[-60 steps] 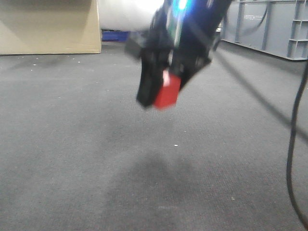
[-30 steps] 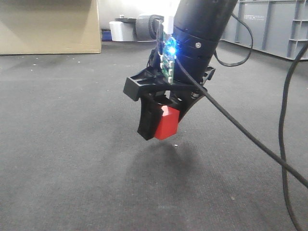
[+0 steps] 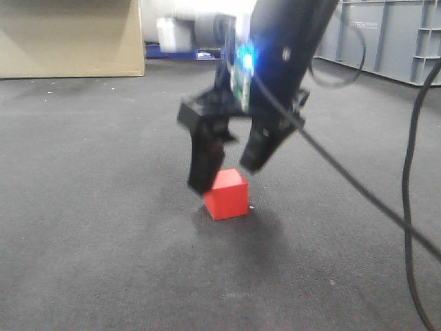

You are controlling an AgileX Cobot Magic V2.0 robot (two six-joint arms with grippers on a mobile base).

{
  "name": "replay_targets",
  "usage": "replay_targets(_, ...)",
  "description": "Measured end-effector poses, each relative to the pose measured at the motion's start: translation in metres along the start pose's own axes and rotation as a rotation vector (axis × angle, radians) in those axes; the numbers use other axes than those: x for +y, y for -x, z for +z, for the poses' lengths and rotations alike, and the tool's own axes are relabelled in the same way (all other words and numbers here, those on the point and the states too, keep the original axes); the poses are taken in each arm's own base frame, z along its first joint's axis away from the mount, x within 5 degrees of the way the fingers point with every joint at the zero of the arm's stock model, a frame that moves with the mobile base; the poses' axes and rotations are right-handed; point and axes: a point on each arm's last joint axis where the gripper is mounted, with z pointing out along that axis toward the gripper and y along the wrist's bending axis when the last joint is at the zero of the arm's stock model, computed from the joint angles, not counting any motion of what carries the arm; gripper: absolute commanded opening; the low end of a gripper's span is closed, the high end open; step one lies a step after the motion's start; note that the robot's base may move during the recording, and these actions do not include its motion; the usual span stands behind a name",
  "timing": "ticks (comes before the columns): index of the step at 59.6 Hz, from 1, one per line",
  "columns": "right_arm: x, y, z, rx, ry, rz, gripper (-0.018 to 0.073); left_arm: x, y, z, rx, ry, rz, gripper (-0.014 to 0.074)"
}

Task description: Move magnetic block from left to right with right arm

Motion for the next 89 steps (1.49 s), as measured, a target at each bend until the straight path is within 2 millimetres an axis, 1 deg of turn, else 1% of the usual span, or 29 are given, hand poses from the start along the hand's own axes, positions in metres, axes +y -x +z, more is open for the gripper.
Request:
replay_targets(3, 0.002, 0.004, -0.015, -0.042, -0.004, 0.005, 0.0552, 0.000, 0.000, 0.000, 0.000, 0.000, 0.000, -0.0116)
replay_targets(7, 0.004, 0.007, -0.042, -0.114, -0.014, 0.018, 0.0463, 0.000, 0.000, 0.000, 0.000, 0.000, 0.000, -0.0116)
replay_targets(11, 0.003, 0.007, -0.066, -0.178, -0.026, 0.037, 0.0345, 0.000, 0.000, 0.000, 0.000, 0.000, 0.000, -0.0116)
replay_targets(14, 0.004, 0.005, -0.092, -0.242, -0.038, 0.046, 0.0243, 0.000, 0.000, 0.000, 0.000, 0.000, 0.000, -0.0116)
replay_targets(16, 0.004, 0.003, -0.105, -0.275, -0.045, 0.049, 0.0172, 0.000, 0.000, 0.000, 0.000, 0.000, 0.000, -0.0116)
replay_targets(17, 0.004, 0.001, -0.114, -0.298, -0.050, 0.053, 0.0144, 0.000, 0.000, 0.000, 0.000, 0.000, 0.000, -0.0116)
replay_targets(19, 0.003, -0.003, -0.126, -0.328, -0.059, 0.058, 0.0080, 0.000, 0.000, 0.000, 0.000, 0.000, 0.000, -0.0116)
replay_targets(21, 0.004, -0.007, -0.138, -0.355, -0.067, 0.060, 0.0038, 0.000, 0.000, 0.000, 0.000, 0.000, 0.000, -0.0116)
replay_targets(25, 0.006, -0.021, -0.166, -0.424, -0.085, 0.066, 0.0048, 0.000, 0.000, 0.000, 0.000, 0.000, 0.000, -0.0116)
replay_targets(29, 0.010, -0.039, -0.188, -0.486, -0.104, 0.070, 0.0047, 0.000, 0.000, 0.000, 0.000, 0.000, 0.000, -0.0116)
replay_targets(33, 0.013, -0.056, -0.200, -0.533, -0.119, 0.074, 0.0047, 0.000, 0.000, 0.000, 0.000, 0.000, 0.000, -0.0116)
replay_targets(40, 0.024, -0.095, -0.218, -0.640, -0.142, 0.068, 0.0047, 0.000, 0.000, 0.000, 0.000, 0.000, 0.000, -0.0116)
replay_targets(41, 0.025, -0.101, -0.217, -0.648, -0.145, 0.069, 0.0047, 0.000, 0.000, 0.000, 0.000, 0.000, 0.000, -0.0116)
replay_targets(42, 0.027, -0.107, -0.220, -0.671, -0.149, 0.066, 0.0047, 0.000, 0.000, 0.000, 0.000, 0.000, 0.000, -0.0116)
replay_targets(55, 0.038, -0.184, -0.211, -0.839, -0.188, 0.063, 0.0047, 0.000, 0.000, 0.000, 0.000, 0.000, 0.000, -0.0116)
replay_targets(59, 0.041, -0.207, -0.204, -0.886, -0.197, 0.060, 0.0047, 0.000, 0.000, 0.000, 0.000, 0.000, 0.000, -0.0116)
replay_targets(61, 0.042, -0.217, -0.198, -0.899, -0.201, 0.060, 0.0047, 0.000, 0.000, 0.000, 0.000, 0.000, 0.000, -0.0116)
replay_targets(65, 0.043, -0.233, -0.191, -0.930, -0.206, 0.058, 0.0047, 0.000, 0.000, 0.000, 0.000, 0.000, 0.000, -0.0116)
replay_targets(69, 0.044, -0.246, -0.183, -0.948, -0.211, 0.057, 0.0047, 0.000, 0.000, 0.000, 0.000, 0.000, 0.000, -0.0116)
replay_targets(74, 0.044, -0.255, -0.177, -0.956, -0.211, 0.055, 0.0047, 0.000, 0.000, 0.000, 0.000, 0.000, 0.000, -0.0116)
replay_targets(79, 0.045, -0.259, -0.174, -0.960, -0.212, 0.055, 0.0047, 0.000, 0.000, 0.000, 0.000, 0.000, 0.000, -0.0116)
replay_targets(89, 0.044, -0.260, -0.171, -0.952, -0.211, 0.056, 0.0047, 0.000, 0.000, 0.000, 0.000, 0.000, 0.000, -0.0116)
